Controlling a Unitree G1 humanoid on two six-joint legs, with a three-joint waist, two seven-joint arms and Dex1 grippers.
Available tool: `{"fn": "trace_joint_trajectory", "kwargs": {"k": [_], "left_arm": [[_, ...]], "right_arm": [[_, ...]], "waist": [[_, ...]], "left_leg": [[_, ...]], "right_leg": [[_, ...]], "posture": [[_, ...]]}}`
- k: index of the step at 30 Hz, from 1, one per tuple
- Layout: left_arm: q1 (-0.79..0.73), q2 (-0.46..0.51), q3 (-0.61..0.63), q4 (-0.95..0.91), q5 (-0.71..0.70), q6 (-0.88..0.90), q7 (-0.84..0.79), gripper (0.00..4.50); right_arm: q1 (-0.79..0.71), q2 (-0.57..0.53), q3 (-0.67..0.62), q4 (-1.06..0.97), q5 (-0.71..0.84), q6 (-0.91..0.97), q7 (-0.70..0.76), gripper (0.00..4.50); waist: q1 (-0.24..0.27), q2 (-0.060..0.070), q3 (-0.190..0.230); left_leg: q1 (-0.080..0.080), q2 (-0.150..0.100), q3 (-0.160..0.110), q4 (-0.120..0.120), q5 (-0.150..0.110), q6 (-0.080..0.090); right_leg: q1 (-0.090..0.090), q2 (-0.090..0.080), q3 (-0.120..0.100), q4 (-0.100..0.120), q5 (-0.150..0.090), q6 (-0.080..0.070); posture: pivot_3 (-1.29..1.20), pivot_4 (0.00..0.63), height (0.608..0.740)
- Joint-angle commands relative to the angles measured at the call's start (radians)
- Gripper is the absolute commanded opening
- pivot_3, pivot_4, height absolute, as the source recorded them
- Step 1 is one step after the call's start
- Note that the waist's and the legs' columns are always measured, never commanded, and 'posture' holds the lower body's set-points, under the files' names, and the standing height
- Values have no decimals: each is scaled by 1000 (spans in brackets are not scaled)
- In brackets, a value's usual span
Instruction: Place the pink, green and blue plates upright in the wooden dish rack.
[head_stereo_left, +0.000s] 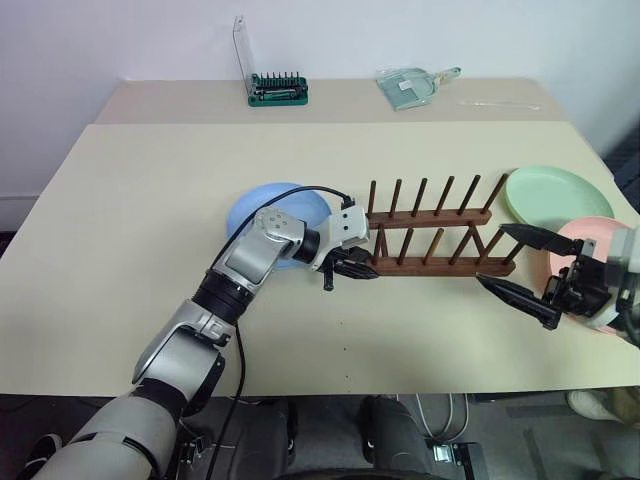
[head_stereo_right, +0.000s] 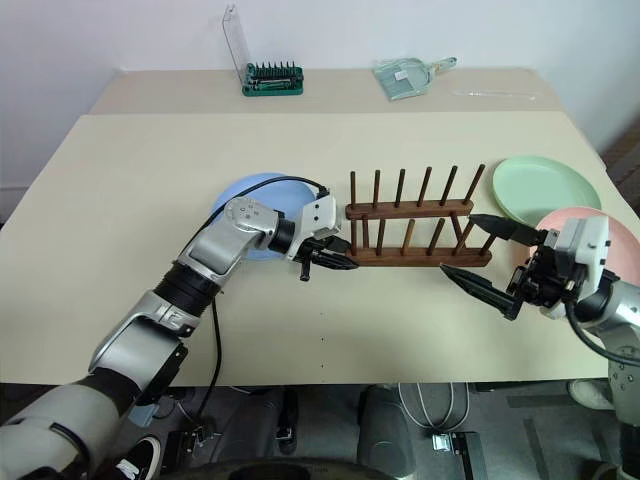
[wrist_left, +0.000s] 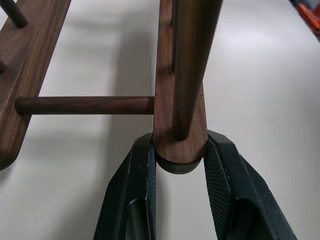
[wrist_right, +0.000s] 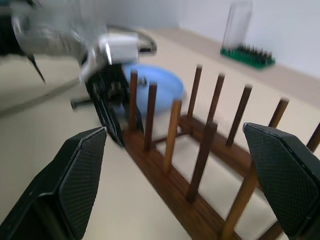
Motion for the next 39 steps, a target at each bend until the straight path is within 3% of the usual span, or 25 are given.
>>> {"fn": "trace_joint_trajectory", "kwargs": {"k": [1, 7, 14, 25, 32, 33, 39], "left_arm": [[-20, -18, -1, 10, 24, -26, 41, 727], [-19, -39, -5, 45, 57, -67, 73, 727], [-4, -40, -47, 72, 104, -165, 66, 727], [-9, -64, -15, 113, 114, -116, 108, 727], [-19, -75, 6, 126, 105, -99, 130, 4228], [-21, -72, 9, 123, 103, -94, 129, 4478], [-8, 9, 46, -59, 45, 26, 57, 4478]], "right_arm": [[29, -11, -62, 30, -52, -71, 13, 4500], [79, -28, -120, 86, -65, -101, 55, 4500], [94, -17, -96, 92, -96, -116, 61, 4500], [49, -7, -55, 98, -112, -126, 38, 4500], [20, -5, -25, 101, -116, -128, 32, 4500], [14, -5, -22, 103, -115, -127, 33, 4500], [12, -5, -21, 95, -55, -72, 60, 4500]], "waist": [[1, 0, 0], [2, 0, 0], [2, 0, 0], [2, 0, 0], [1, 0, 0], [1, 0, 0], [0, 0, 0]], "left_leg": [[0, 0, 0, 0, 0, 0], [0, 0, 0, 0, 0, 0], [0, 0, 0, 0, 0, 0], [0, 0, 0, 0, 0, 0], [0, 0, 0, 0, 0, 0], [0, 0, 0, 0, 0, 0], [0, 0, 0, 0, 0, 0]], "right_leg": [[0, 0, 0, 0, 0, 0], [0, 0, 0, 0, 0, 0], [0, 0, 0, 0, 0, 0], [0, 0, 0, 0, 0, 0], [0, 0, 0, 0, 0, 0], [0, 0, 0, 0, 0, 0], [0, 0, 0, 0, 0, 0]], "posture": [[0, 150, 724], [0, 150, 724], [0, 150, 724], [0, 150, 724], [0, 150, 724], [0, 150, 724], [0, 150, 724]]}}
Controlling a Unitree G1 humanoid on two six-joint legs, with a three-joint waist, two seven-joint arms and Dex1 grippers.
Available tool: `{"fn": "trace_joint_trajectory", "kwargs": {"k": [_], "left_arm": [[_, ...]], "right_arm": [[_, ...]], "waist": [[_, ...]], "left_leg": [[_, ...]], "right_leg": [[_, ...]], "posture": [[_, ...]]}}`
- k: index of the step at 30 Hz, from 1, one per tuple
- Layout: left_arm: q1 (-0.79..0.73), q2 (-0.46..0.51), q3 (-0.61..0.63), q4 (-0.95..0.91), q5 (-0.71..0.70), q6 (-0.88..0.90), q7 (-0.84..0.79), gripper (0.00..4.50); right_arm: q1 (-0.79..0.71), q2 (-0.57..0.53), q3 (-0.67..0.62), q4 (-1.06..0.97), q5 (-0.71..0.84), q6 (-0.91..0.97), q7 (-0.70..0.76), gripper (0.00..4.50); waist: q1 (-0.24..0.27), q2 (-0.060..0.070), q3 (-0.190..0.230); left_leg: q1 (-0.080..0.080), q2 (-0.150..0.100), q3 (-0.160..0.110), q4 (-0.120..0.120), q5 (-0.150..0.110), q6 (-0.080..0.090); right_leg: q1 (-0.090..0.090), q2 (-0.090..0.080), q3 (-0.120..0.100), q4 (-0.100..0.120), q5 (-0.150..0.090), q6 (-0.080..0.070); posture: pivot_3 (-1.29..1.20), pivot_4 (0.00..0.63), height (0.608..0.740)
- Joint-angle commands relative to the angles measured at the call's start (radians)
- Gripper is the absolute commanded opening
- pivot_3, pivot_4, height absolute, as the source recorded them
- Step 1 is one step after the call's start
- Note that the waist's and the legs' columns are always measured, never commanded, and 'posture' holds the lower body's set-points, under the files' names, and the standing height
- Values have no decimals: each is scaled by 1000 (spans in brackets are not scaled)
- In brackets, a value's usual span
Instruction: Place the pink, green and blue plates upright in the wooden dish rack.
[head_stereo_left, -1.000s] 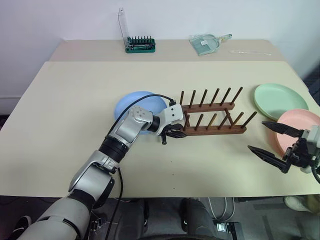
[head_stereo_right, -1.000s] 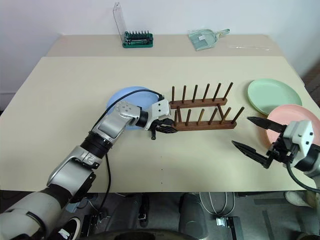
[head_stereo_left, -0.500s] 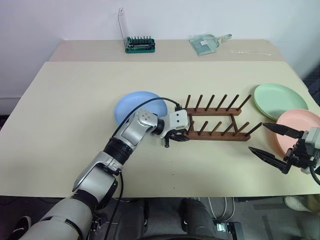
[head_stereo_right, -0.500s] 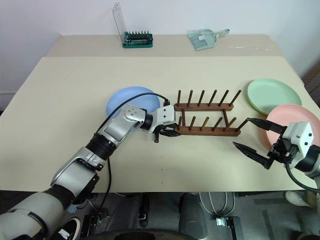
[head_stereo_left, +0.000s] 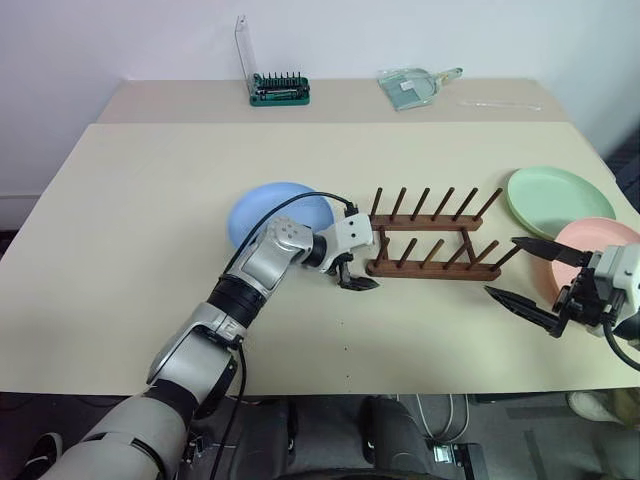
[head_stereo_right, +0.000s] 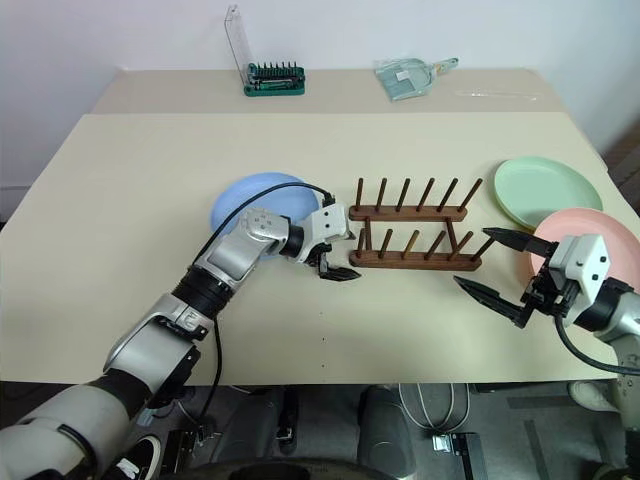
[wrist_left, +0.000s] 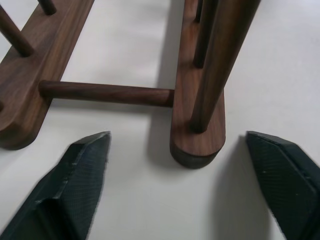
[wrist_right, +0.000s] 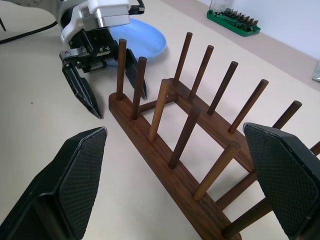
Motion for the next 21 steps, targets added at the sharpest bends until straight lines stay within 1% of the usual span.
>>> {"fn": "trace_joint_trajectory", "kwargs": {"k": [1, 3, 4, 5, 6, 10, 11, 12, 13, 15, 16, 17, 19, 21], "left_arm": [[0, 60, 60, -202, -83, 119, -72, 4478], [20, 111, 81, -326, -135, 205, -113, 4500], [20, 128, 102, -364, -155, 254, -107, 4250], [20, 138, 115, -389, -169, 291, -98, 3959], [13, 140, 139, -404, -190, 315, -83, 3597], [5, 123, 217, -463, -305, 420, -67, 1575], [8, 123, 228, -482, -340, 449, -77, 1142], [18, 132, 229, -505, -380, 496, -97, 621], [24, 140, 229, -521, -409, 532, -109, 58], [60, 185, 132, -496, -327, 450, -111, 18], [66, 188, 103, -473, -307, 436, -103, 18], [68, 189, 87, -456, -300, 430, -98, 18], [71, 154, 69, -466, -318, 434, -86, 18], [85, 139, 2, -480, -274, 377, -74, 18]], "right_arm": [[5, 2, -14, -21, 64, 39, 20, 4500], [15, 9, -11, -28, 96, 76, 28, 3945], [16, 16, -8, -30, 118, 95, 32, 3655], [15, 21, -6, -30, 133, 108, 35, 3170], [10, 31, -1, -30, 130, 99, 30, 2645], [-2, 44, 21, -23, 123, 92, 48, 645], [-1, 41, 27, -19, 116, 89, 55, 185], [1, 27, 48, -3, 72, 66, 62, 0], [1, 17, 63, 11, 40, 49, 67, 0], [-6, -26, 135, 75, -118, -53, 69, 0], [-21, -38, 163, 99, -175, -90, 55, 0], [-34, -46, 183, 117, -211, -118, 43, 0], [-78, -39, 206, 113, -210, -101, 21, 0], [-102, -42, 242, 121, -261, -121, -3, 0]], "waist": [[-1, 0, 0], [-1, 0, 0], [0, 0, 0], [0, 0, 0], [1, 0, 0], [1, 0, 0], [1, 0, 0], [0, 0, 0], [0, 0, 0], [-1, 1, -1], [-2, 1, -1], [-1, 1, -1], [-2, 1, 0], [-1, 1, 0]], "left_leg": [[0, 0, 0, 0, 0, 0], [0, 0, 0, 0, 0, 0], [0, 0, 0, 0, 0, 0], [0, 0, 0, 0, 0, 0], [0, 0, 0, 0, 0, 0], [1, 0, -1, 1, 0, 0], [1, 0, -1, 1, 0, 0], [1, 0, -1, 1, 0, 0], [1, 0, -1, 1, 0, 0], [1, 0, -1, 1, 0, 0], [2, 0, -1, 1, 0, 0], [3, 0, 0, 1, 0, 0], [4, 0, 0, 1, 0, 0], [3, 0, -1, 1, 0, 0]], "right_leg": [[0, 0, 0, 0, 0, 0], [0, 0, 0, 0, 0, 0], [0, 0, 0, 0, 0, 0], [0, 0, 0, 0, 0, 0], [0, 0, 0, 0, 0, 0], [3, 0, 0, 0, 0, 0], [3, 0, 0, 0, 0, 0], [3, 0, 0, 0, 0, 0], [2, 0, 0, 0, 0, 0], [2, 0, 0, 0, 0, 0], [3, 0, 0, 0, 0, 0], [4, 0, 0, 0, 0, 0], [4, 0, 0, 0, 0, 0], [4, 0, 0, 0, 0, 0]], "posture": [[0, 150, 724], [0, 150, 724], [0, 150, 724], [0, 150, 724], [0, 150, 724], [0, 150, 724], [0, 150, 724], [0, 150, 724], [0, 150, 724], [0, 150, 724], [0, 150, 724], [0, 150, 724], [0, 150, 724], [0, 150, 724]]}}
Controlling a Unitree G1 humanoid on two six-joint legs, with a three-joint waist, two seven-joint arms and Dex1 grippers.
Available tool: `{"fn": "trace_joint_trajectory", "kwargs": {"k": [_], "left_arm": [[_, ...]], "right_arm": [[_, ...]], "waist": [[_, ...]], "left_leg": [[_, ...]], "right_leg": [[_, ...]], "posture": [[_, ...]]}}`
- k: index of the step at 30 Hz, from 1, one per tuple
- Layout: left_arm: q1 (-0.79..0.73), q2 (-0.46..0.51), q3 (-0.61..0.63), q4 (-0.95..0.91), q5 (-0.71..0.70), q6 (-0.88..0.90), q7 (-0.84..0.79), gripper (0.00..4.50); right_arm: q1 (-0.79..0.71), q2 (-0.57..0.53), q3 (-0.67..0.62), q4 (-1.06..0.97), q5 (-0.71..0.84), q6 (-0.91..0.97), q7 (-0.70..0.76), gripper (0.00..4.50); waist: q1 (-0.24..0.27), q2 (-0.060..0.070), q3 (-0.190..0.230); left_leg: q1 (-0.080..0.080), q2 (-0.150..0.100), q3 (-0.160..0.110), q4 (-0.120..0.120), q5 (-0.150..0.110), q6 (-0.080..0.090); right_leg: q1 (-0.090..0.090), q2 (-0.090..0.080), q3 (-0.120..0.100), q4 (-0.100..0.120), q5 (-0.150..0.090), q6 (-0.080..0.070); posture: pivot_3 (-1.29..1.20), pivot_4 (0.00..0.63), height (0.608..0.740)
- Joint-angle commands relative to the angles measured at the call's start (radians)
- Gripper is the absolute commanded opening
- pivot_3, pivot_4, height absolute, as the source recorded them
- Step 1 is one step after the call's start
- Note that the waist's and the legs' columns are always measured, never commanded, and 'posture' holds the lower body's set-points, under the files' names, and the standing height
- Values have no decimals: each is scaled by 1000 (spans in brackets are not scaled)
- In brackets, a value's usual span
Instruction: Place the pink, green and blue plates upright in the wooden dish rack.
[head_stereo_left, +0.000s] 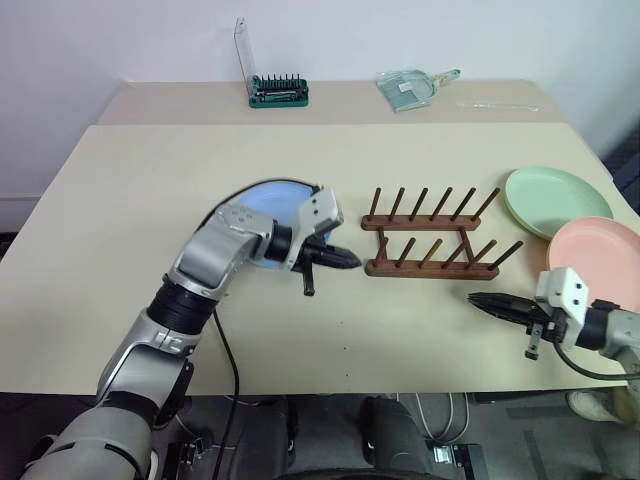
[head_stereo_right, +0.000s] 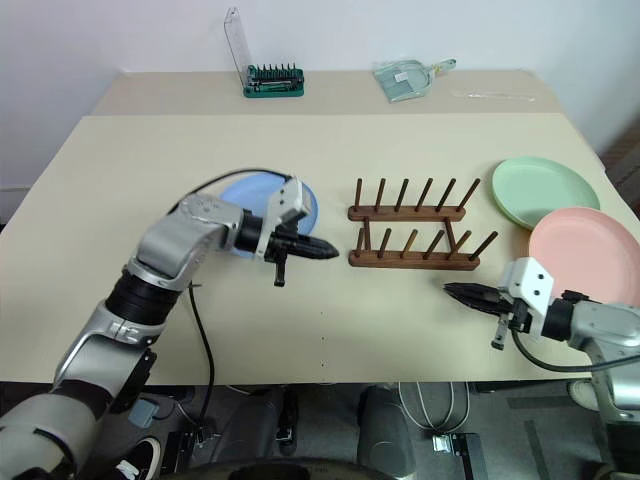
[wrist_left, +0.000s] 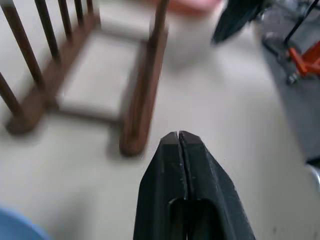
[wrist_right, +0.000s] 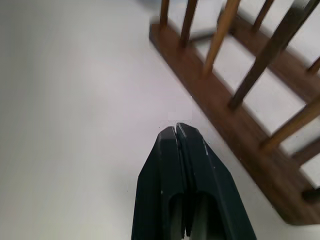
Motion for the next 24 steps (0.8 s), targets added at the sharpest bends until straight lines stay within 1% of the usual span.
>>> {"fn": "trace_joint_trajectory", "kwargs": {"k": [1, 4, 7, 10, 13, 17, 20, 24], "left_arm": [[-5, -24, -90, -46, 58, -103, 20, 18], [10, -64, -158, -8, 105, -151, 55, 18], [7, -114, -173, 36, 126, -160, 102, 18], [2, -135, -207, 60, 168, -201, 123, 18], [-11, -160, -206, 105, 202, -229, 167, 18], [-40, -176, -238, 206, 319, -355, 259, 18], [-76, -194, -231, 314, 390, -449, 348, 18], [-127, -225, -217, 442, 455, -530, 449, 18]], "right_arm": [[-44, -16, 33, -9, -62, -46, -35, 0], [-63, -8, 65, 15, -113, -76, -70, 0], [-77, -13, 82, 33, -142, -94, -92, 0], [-105, -33, 111, 69, -206, -128, -118, 0], [-145, -28, 127, 96, -226, -126, -143, 0], [-214, -33, 190, 194, -349, -191, -219, 0], [-268, -19, 218, 249, -386, -227, -260, 0], [-337, -4, 259, 327, -438, -290, -316, 0]], "waist": [[3, 0, 0], [4, 0, 0], [2, 0, 0], [0, 0, 0], [-1, 0, 0], [1, 0, 0], [2, 0, 0], [1, 0, 0]], "left_leg": [[0, 0, 0, 0, 0, 0], [0, 0, 0, 0, 0, 0], [0, 0, 0, 0, 0, 0], [0, 0, 0, 0, 0, 0], [0, 0, 0, 0, 0, 0], [0, 0, 0, 0, 0, 0], [0, 0, 0, 0, 0, 0], [-1, 0, 0, 2, 0, 0]], "right_leg": [[0, 0, 0, 0, 0, 0], [1, 0, 0, -1, 0, 0], [1, 0, 0, -1, 0, 0], [0, 0, 0, -1, 0, 0], [0, 0, 0, -1, 0, 0], [0, 0, 0, -1, 0, 0], [0, 0, 0, -1, 0, 0], [1, 0, 0, -2, 0, 0]], "posture": [[0, 150, 724], [0, 150, 724], [0, 150, 724], [0, 150, 724], [0, 150, 724], [0, 150, 724], [0, 150, 724], [0, 150, 724]]}}
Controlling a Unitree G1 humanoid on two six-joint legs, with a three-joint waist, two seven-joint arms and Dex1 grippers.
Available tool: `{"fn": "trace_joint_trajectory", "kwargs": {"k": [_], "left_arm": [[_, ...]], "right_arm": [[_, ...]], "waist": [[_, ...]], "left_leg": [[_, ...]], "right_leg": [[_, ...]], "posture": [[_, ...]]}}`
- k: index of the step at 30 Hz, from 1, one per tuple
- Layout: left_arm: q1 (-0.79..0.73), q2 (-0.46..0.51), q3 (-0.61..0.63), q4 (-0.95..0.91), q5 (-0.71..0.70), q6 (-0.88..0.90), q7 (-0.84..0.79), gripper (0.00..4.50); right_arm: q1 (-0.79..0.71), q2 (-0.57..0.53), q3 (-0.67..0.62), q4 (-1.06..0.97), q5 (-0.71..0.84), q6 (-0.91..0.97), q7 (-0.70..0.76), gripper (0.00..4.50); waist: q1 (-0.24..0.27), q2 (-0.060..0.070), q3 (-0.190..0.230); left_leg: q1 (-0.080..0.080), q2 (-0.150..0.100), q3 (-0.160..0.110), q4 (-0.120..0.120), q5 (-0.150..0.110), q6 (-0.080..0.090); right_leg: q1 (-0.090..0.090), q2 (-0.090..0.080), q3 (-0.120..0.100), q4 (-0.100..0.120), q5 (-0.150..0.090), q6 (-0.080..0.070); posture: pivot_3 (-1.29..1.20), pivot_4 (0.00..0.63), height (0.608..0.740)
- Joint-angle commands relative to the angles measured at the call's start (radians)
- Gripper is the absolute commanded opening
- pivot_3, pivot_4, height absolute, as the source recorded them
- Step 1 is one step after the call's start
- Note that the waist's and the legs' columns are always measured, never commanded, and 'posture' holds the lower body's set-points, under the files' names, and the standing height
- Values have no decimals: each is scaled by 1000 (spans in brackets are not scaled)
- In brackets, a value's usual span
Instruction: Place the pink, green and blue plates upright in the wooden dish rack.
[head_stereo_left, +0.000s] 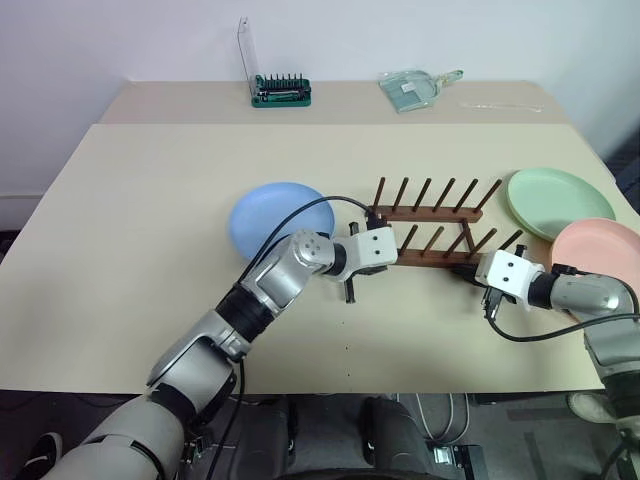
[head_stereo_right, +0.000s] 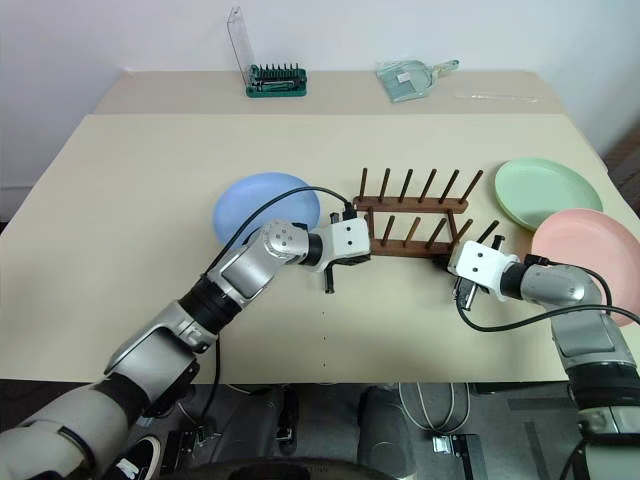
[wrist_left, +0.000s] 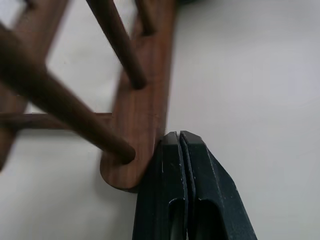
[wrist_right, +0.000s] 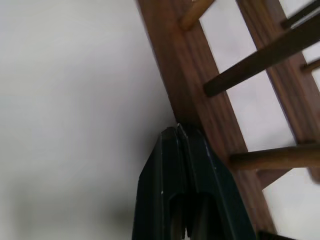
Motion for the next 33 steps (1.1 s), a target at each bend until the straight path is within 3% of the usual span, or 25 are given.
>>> {"fn": "trace_joint_trajectory", "kwargs": {"k": [1, 17, 28, 33], "left_arm": [[-49, -22, 27, 100, 64, -73, 97, 18], [-98, -47, 85, 256, 116, -158, 145, 18], [-132, -61, 123, 337, 130, -194, 187, 18], [-131, -63, 130, 335, 136, -210, 185, 18]], "right_arm": [[-53, 7, 22, 55, -39, -63, -48, 0], [-367, 56, 187, 487, -231, -325, -224, 0], [-470, 73, 242, 620, -285, -410, -285, 0], [-467, 84, 224, 611, -234, -417, -248, 0]], "waist": [[0, 0, 0], [-7, 0, 0], [-25, 0, 0], [-26, 0, 0]], "left_leg": [[0, 0, 0, 0, 0, 0], [0, 0, 1, 0, 0, 0], [0, 0, 1, 0, 0, 0], [0, 0, 1, 0, 0, 0]], "right_leg": [[0, 0, 0, 0, 0, 0], [0, 0, 0, 0, 0, 0], [0, 0, 0, 0, 0, 1], [0, 0, 0, 0, 0, 1]], "posture": [[0, 150, 724], [0, 150, 724], [0, 150, 724], [0, 150, 724]]}}
